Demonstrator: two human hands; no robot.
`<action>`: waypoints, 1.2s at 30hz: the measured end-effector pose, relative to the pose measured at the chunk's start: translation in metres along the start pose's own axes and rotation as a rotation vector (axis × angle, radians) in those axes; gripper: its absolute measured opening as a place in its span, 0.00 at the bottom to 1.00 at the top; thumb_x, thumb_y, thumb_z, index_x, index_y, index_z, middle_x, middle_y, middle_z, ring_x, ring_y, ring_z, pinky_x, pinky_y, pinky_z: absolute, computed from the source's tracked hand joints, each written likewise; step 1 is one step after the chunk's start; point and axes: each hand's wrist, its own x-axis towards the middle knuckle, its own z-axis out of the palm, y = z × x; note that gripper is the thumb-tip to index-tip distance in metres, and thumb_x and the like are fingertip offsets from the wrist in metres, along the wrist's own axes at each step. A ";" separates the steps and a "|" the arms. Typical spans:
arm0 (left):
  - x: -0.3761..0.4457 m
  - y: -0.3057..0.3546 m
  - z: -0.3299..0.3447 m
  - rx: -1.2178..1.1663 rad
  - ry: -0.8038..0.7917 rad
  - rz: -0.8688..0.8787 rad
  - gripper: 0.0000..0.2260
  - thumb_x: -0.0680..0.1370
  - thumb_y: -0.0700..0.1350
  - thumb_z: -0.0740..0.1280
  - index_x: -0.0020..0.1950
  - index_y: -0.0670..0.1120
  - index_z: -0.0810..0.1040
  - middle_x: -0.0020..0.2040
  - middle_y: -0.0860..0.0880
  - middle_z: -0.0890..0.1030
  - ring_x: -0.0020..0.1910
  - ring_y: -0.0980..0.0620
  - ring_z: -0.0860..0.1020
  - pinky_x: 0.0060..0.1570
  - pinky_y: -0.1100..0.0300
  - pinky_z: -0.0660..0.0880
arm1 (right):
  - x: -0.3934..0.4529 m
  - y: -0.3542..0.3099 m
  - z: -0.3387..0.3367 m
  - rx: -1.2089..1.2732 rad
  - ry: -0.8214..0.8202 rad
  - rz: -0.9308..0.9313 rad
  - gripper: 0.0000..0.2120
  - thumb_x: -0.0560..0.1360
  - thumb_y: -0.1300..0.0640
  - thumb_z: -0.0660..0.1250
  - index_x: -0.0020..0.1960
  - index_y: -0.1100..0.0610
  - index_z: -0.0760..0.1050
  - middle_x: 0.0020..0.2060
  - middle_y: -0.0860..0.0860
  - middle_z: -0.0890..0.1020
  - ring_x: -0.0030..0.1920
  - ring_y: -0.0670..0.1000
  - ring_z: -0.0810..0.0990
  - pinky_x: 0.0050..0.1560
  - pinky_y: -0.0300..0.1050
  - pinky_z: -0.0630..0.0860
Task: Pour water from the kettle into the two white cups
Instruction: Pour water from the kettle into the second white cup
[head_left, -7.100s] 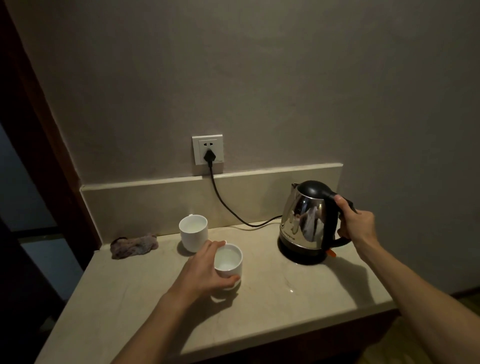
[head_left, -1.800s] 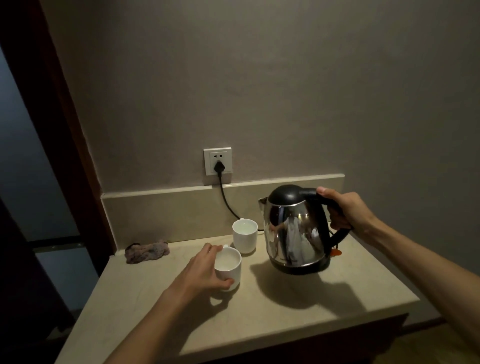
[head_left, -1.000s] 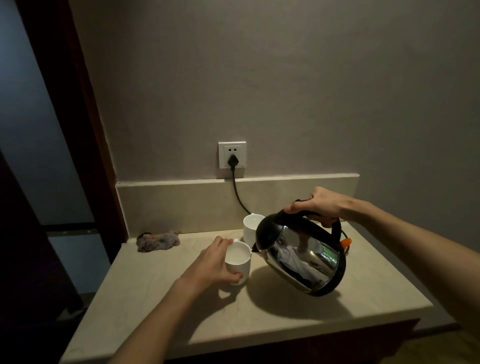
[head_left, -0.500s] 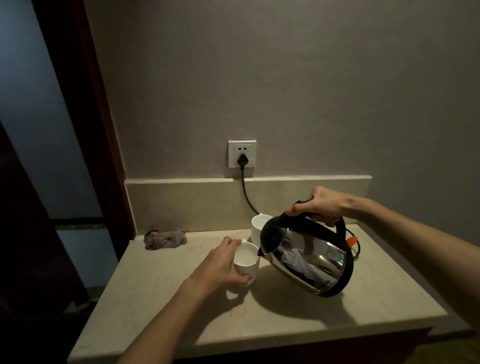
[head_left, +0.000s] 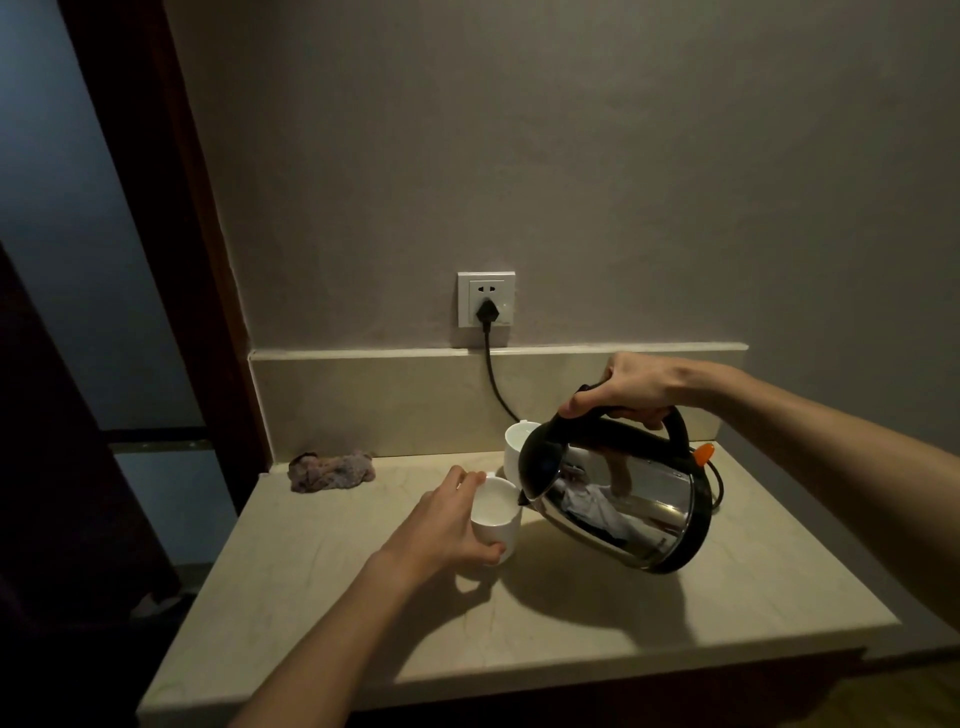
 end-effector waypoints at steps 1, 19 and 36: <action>0.000 0.000 -0.001 0.000 -0.001 0.000 0.44 0.64 0.64 0.74 0.75 0.49 0.65 0.61 0.51 0.70 0.58 0.48 0.75 0.57 0.53 0.75 | 0.001 -0.002 -0.001 -0.008 -0.008 0.005 0.24 0.70 0.35 0.71 0.34 0.57 0.77 0.24 0.49 0.71 0.23 0.47 0.70 0.27 0.39 0.68; 0.000 0.003 -0.003 -0.020 -0.013 -0.018 0.43 0.66 0.62 0.77 0.75 0.49 0.65 0.62 0.51 0.70 0.59 0.49 0.75 0.58 0.54 0.76 | 0.006 -0.030 -0.007 -0.067 -0.093 0.035 0.21 0.73 0.38 0.71 0.36 0.57 0.77 0.22 0.46 0.71 0.22 0.46 0.67 0.24 0.37 0.66; -0.002 0.005 -0.006 -0.028 -0.014 -0.001 0.43 0.67 0.61 0.77 0.77 0.49 0.63 0.64 0.51 0.70 0.60 0.49 0.75 0.59 0.55 0.76 | 0.016 -0.043 -0.012 -0.158 -0.158 0.031 0.22 0.73 0.38 0.71 0.36 0.57 0.78 0.23 0.47 0.71 0.23 0.46 0.68 0.25 0.38 0.66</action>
